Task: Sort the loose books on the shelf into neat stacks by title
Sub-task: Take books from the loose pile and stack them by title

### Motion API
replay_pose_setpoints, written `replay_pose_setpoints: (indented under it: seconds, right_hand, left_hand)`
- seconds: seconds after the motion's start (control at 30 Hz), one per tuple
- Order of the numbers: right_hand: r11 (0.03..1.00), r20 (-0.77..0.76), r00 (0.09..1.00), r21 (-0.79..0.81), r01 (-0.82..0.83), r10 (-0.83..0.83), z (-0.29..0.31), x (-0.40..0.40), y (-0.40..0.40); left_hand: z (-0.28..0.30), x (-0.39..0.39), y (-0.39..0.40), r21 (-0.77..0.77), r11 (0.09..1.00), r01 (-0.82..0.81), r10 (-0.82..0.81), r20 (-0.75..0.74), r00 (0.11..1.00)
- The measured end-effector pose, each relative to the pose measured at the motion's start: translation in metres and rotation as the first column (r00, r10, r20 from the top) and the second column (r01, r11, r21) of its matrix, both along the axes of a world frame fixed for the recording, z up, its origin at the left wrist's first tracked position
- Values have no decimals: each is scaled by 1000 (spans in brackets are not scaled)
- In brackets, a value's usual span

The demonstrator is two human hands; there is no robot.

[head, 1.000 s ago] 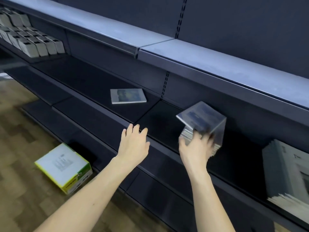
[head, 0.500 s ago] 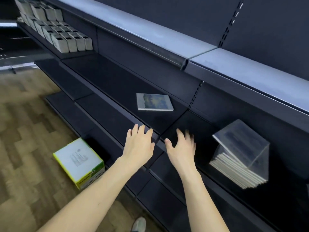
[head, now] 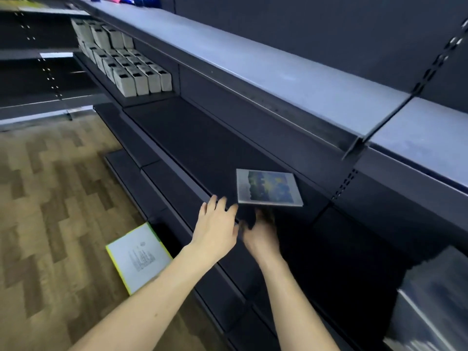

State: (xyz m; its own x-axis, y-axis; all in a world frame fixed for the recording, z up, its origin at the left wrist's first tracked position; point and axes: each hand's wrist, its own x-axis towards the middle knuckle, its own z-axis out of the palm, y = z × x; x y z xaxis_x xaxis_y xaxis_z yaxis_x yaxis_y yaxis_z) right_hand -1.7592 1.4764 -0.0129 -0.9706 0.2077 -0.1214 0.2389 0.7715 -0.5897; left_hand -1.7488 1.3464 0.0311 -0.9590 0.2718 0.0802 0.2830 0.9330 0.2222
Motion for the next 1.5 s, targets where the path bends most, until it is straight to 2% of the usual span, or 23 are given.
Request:
replay_pose_setpoints:
  seconds: [0.17, 0.37, 0.53, 0.6, 0.7, 0.77, 0.83, 0.9, 1.0, 1.07, 1.13, 1.27, 1.4, 1.5]
  right_hand:
    - [993, 69, 996, 111, 49, -57, -7, -38, -11]
    - [949, 29, 979, 251, 189, -203, -15, -79, -32]
    - [889, -130, 935, 290, 355, -331, -28, -88, -42]
    - [874, -165, 909, 255, 415, -383, -31, -86, -45]
    - [874, -318, 844, 83, 479, -433, -38, -74, -44]
    - [877, -324, 823, -51, 478, -467, -39, -58, -40]
    - [875, -305, 821, -114, 471, -482, -39, -40, -37]
    - [828, -319, 770, -98, 553, -552, -41, -20, -39]
    - [667, -364, 624, 8, 745, -692, -48, 12, -44]
    - [601, -341, 553, -46, 798, -760, -45, 27, -50]
    - [576, -299, 525, -111, 810, -797, -37, 29, -52]
    - [596, -111, 595, 26, 802, -796, -21, 27, -42]
    - [605, -87, 607, 44, 795, -790, -13, 31, -38]
    - [569, -54, 567, -36, 822, -822, -8, 43, -33]
  left_hand:
    - [-11, -35, -8, 21, 1000, 7, -8, 32, 999]
    - [-24, -81, -24, 74, 994, 83, -88, 67, 994]
    - [-30, -114, -36, 57, 981, 184, -189, 92, 978]
    - [-31, -127, -39, 59, 971, 230, -235, 97, 967]
    - [-31, -140, -39, 55, 964, 260, -265, 123, 956]
    - [-32, -146, -35, 41, 962, 271, -274, 153, 950]
    - [-33, -148, -32, 24, 962, 273, -273, 172, 946]
    - [-33, -145, -24, 29, 952, 303, -302, 227, 926]
    - [-39, -128, -8, 21, 933, 359, -352, 255, 901]
    - [-46, -112, 2, -1, 920, 391, -380, 233, 895]
    - [-52, -97, 6, -24, 924, 383, -370, 212, 905]
    - [-54, -75, 11, -68, 908, 413, -392, 205, 897]
    - [-52, -60, 5, 85, 902, 424, -431, 227, 873]
    - [-52, -47, 0, 196, 900, 390, -433, 292, 853]
